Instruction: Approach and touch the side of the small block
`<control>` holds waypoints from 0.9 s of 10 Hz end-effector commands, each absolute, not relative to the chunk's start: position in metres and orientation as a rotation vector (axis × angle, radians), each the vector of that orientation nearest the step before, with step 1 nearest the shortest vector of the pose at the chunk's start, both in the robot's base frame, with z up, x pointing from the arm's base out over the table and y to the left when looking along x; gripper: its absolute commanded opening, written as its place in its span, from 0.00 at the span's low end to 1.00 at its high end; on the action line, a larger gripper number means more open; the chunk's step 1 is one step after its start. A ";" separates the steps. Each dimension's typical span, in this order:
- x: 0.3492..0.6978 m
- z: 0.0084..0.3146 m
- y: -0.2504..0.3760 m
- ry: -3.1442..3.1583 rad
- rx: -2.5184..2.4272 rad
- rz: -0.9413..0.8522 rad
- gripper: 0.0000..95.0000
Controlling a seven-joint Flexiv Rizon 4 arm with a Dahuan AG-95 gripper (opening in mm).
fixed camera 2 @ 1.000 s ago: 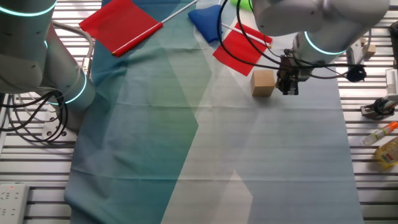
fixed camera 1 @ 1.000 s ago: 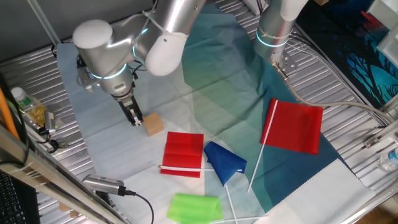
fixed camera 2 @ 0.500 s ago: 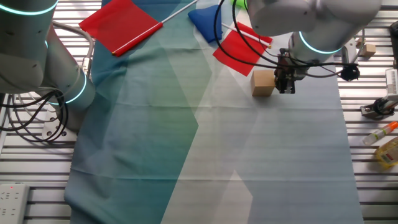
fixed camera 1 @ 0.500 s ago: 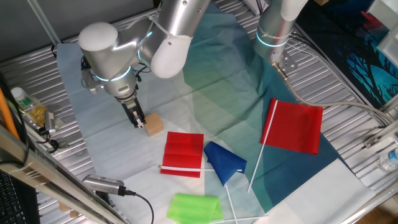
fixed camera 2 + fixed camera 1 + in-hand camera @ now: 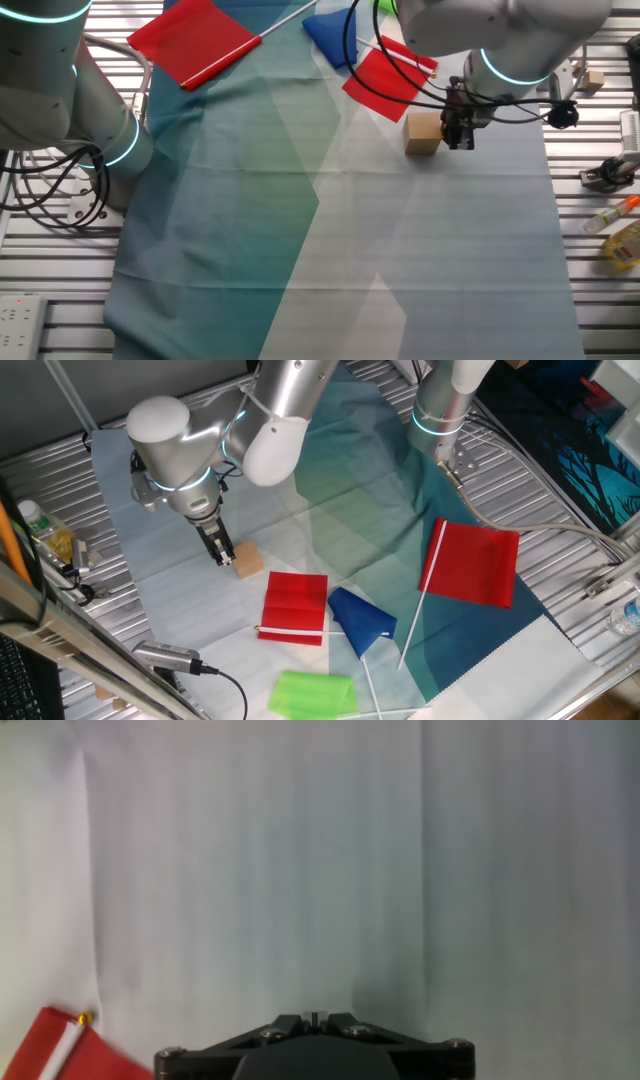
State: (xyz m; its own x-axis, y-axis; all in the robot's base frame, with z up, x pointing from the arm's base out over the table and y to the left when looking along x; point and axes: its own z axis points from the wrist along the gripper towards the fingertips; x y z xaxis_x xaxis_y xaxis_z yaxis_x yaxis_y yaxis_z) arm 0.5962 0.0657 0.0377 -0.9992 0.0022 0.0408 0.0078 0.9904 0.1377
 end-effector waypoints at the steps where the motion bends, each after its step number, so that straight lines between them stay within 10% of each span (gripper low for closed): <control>1: 0.593 0.039 0.066 -3.094 -0.007 -0.212 0.00; 9: 0.595 0.036 0.063 -3.110 0.022 -0.202 0.00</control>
State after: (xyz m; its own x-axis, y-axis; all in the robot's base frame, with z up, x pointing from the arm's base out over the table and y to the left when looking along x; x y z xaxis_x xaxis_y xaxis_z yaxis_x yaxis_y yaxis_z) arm 0.5945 0.0627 0.0362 -0.9996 -0.0176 0.0214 -0.0147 0.9915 0.1294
